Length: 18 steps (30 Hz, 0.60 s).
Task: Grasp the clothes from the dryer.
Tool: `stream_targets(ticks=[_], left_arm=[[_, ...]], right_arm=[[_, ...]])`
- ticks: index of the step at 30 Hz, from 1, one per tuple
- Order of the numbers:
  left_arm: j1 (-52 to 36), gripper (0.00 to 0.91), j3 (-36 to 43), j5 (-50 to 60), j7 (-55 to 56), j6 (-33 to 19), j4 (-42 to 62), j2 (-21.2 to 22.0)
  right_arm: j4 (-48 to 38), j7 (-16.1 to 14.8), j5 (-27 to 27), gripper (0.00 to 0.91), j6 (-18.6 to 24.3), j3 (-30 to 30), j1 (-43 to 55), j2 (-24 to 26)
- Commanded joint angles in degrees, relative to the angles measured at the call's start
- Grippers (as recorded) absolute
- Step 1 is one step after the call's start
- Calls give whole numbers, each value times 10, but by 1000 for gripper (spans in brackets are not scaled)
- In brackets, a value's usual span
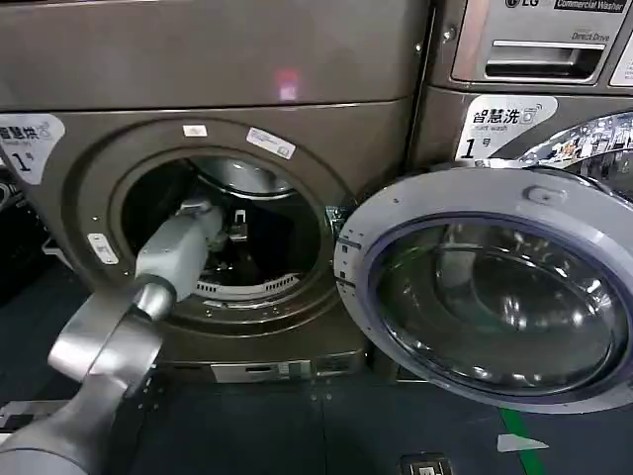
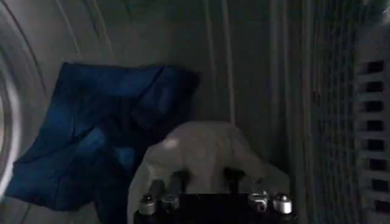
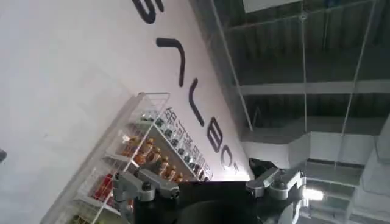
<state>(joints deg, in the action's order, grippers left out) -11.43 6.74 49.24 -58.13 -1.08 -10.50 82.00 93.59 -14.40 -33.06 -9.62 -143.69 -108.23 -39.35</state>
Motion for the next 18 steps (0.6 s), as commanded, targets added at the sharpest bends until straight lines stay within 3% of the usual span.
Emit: stream_targets(ticks=[1, 11, 18], left_arm=[[3, 0, -6, -33, -5, 5, -5, -3], [20, 0, -69, -148, 66, 20, -67, -13], [80, 0, -159, -248, 161, 34, -114, -6]], right_arm=[[-1, 1, 0, 907, 1, 0, 0, 0], [-1, 1, 6, 907, 2, 9, 8, 0], [-1, 1, 11, 907, 4, 21, 17, 0]])
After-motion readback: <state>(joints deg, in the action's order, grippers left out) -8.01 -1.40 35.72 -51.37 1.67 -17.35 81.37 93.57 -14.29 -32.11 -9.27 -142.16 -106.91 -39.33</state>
